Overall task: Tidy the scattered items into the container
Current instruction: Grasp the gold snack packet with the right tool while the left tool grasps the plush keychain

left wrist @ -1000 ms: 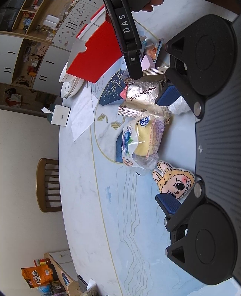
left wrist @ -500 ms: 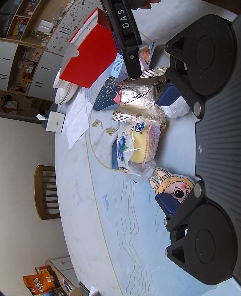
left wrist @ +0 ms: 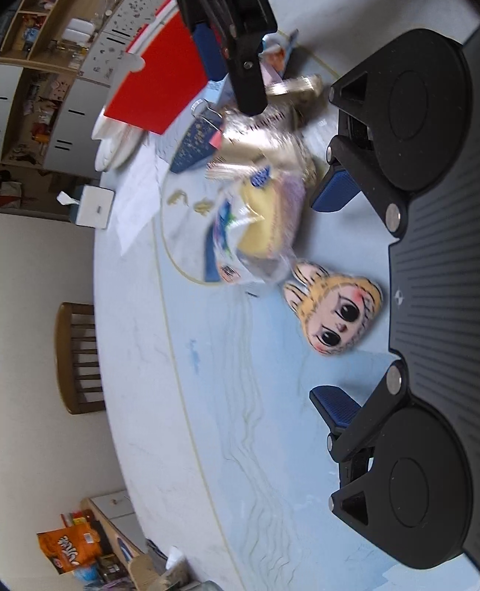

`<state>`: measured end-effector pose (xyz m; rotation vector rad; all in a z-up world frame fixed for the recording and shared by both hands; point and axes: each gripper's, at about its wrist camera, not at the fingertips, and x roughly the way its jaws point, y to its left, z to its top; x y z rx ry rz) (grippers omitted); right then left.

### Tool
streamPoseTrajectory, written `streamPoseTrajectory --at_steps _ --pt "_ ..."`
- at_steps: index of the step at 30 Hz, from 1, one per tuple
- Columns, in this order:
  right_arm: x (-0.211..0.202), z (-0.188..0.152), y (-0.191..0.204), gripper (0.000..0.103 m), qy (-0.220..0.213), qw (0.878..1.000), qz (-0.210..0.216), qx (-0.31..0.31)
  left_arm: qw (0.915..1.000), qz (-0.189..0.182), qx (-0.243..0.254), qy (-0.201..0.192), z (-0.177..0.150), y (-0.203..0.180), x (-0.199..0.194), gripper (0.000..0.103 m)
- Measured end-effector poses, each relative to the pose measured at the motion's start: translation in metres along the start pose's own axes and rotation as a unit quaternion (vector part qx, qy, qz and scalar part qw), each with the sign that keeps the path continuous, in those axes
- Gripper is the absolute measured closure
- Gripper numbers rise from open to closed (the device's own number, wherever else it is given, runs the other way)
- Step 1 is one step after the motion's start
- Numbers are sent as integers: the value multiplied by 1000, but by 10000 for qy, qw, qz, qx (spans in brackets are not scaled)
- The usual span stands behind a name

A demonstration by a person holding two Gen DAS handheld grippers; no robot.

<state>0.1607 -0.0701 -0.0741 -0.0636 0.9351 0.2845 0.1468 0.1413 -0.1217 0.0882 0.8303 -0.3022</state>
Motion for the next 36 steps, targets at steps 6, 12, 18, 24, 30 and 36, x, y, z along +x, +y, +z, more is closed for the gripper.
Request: streamPoseTrajectory --at_steps 6,12,18,24,30,36 --pt "18 0 14 21 150 9995 -118 -237 9999 -89 -50 30 -5 1 4 3" --pt "28 -2 17 32 278 9989 -251 -285 9999 -124 1 24 -4 -1 6 17" --pt "25 -1 16 45 233 9988 -299 -303 9998 124 161 11 -2 -7 6 48" --pt "18 1 16 62 181 9988 -276 -352 9994 296 143 85 -2 -9 4 54" --pt "8 2 14 74 49 9994 -118 -330 9991 385 44 146 -4 -13 -3 55" --pt "-5 -1 8 78 -48 9997 -34 -243 9990 424 -107 130 -1 -18 -18 55"
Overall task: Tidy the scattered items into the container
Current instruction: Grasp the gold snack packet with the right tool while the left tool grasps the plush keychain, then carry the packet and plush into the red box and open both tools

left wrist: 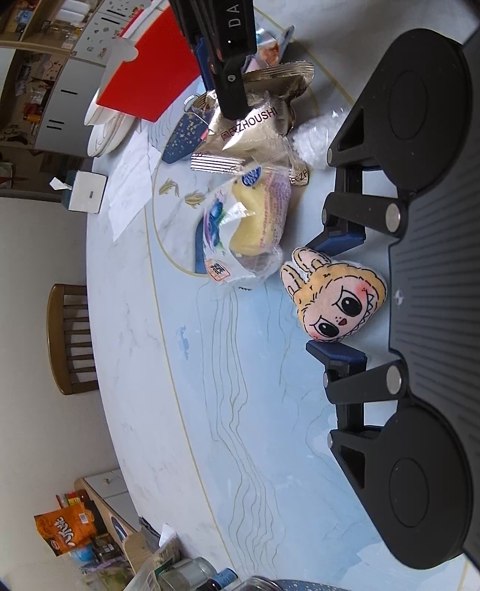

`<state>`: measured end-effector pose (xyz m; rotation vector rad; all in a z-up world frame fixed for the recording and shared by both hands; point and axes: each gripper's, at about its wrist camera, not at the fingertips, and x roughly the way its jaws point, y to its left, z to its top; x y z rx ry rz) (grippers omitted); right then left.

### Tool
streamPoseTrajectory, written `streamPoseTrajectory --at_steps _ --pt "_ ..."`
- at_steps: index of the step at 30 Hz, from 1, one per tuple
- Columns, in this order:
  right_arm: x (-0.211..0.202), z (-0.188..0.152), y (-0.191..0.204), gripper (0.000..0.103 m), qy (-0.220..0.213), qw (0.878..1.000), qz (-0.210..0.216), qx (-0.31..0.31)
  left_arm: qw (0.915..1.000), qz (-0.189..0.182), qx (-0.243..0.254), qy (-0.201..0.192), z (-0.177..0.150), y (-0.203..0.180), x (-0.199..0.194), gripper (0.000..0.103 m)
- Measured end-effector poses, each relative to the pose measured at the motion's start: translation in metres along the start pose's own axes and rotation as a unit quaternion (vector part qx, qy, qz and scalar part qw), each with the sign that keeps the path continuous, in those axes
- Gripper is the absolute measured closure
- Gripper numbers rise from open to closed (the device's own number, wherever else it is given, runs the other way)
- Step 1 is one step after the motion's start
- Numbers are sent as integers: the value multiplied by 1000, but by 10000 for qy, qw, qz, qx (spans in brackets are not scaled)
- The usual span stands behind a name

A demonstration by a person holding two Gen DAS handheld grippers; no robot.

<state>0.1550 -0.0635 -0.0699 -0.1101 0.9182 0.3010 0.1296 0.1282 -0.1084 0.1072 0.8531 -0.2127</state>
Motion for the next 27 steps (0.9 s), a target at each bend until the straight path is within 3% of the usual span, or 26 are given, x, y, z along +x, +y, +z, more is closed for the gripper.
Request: streamPoseTrajectory --at_steps 11,27 --pt "-35 -9 -29 80 -210 9994 92 273 9999 -27 -7 -127 14 -28 -25 55" --pt "-92 -22 -98 81 -611 9957 259 643 9981 -318 334 -407 55 -116 -47 55"
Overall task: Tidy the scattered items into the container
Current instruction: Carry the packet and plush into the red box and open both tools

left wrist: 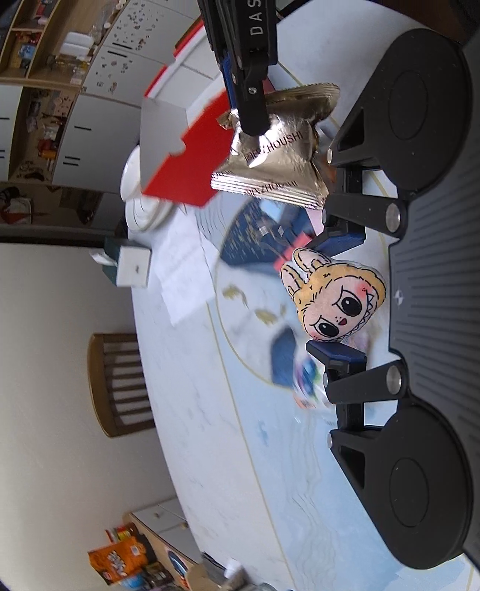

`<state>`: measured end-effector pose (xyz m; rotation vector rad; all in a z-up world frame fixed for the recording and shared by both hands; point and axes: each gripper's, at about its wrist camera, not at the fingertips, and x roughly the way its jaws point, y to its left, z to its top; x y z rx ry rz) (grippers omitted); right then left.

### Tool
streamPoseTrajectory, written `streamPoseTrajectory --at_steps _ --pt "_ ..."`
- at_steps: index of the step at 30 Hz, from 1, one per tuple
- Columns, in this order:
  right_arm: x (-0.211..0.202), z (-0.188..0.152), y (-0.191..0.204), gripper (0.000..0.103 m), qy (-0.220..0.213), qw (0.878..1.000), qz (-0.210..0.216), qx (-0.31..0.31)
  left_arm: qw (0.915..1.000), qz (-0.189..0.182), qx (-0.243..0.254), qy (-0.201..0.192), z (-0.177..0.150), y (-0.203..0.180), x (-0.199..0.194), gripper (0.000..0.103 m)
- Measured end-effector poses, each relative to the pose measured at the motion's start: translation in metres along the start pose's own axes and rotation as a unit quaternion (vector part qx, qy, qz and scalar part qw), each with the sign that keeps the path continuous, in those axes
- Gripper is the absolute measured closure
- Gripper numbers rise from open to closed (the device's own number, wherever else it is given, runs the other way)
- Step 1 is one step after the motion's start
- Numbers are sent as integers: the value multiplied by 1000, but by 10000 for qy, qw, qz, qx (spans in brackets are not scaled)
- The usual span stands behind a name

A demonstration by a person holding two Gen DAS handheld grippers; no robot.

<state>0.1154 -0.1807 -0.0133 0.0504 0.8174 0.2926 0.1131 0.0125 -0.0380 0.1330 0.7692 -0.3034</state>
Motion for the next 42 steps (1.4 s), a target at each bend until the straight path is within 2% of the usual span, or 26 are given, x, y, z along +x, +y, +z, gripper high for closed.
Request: streamPoseTrajectory --at_steps 14,27,34,42 --pt "-45 5 -88 82 -459 9977 45 496 9976 -343 534 -292 54 -101 8 55" --pt "-68 10 -179 82 -841 9910 -340 983 9904 -609 1165 -429 98 -190 35 55" --pt "-71 10 -218 82 -935 9877 -569 1115 9858 -679 1487 -391 117 -225 59 55" --pt "-60 16 -256 82 -941 9846 -767 1260 9812 -693 1773 -328 141 -248 94 55"
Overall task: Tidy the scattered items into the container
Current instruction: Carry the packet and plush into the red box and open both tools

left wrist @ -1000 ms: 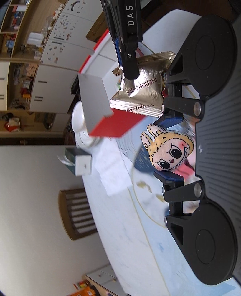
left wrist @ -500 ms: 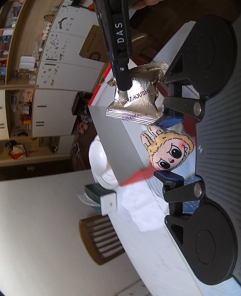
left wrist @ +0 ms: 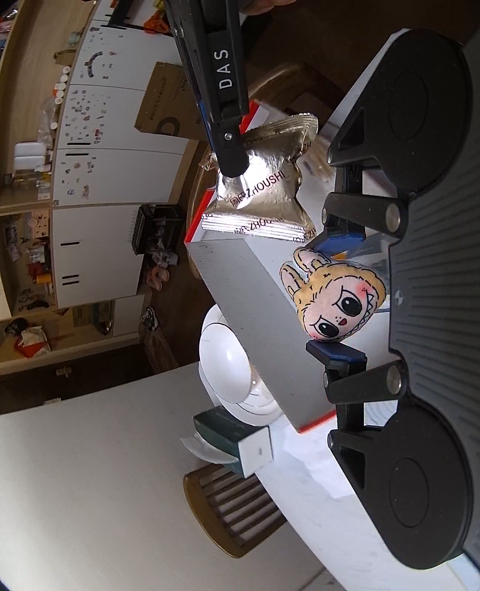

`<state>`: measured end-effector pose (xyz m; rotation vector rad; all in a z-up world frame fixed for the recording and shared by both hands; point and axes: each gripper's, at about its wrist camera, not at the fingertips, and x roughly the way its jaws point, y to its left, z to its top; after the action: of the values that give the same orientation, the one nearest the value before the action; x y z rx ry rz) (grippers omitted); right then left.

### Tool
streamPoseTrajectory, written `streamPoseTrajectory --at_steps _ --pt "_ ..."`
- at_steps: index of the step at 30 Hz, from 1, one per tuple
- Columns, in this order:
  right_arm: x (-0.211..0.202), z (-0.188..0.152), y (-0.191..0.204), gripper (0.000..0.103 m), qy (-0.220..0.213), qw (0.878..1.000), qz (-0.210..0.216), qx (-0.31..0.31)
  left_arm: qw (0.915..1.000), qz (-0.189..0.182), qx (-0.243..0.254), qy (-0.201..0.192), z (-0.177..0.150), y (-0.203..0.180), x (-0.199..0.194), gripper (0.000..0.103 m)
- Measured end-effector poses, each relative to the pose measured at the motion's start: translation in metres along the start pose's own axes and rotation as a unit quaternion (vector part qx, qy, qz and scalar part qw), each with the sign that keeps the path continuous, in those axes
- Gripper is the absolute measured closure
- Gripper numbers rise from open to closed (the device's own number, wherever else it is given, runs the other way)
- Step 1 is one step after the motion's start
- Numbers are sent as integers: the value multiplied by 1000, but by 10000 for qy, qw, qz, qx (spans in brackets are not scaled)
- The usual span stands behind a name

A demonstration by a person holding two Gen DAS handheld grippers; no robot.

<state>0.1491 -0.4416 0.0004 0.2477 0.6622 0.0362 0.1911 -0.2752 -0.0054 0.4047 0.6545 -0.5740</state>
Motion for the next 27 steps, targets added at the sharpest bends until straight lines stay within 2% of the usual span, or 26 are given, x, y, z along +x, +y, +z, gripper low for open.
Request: streamPoseTrajectory --at_steps 7,13,19,27 --pt "27 3 -15 82 205 9998 -61 -35 9996 3 83 279 12 6 45 55" --pt "51 2 -16 82 375 9991 -138 -163 9976 60 60 685 13 14 84 55" --pt "69 -2 -16 82 571 9978 -195 -277 9932 91 -13 1163 8 22 116 55" --pt "82 -14 -12 83 804 9954 -240 -466 9863 26 -53 1651 2 25 139 55"
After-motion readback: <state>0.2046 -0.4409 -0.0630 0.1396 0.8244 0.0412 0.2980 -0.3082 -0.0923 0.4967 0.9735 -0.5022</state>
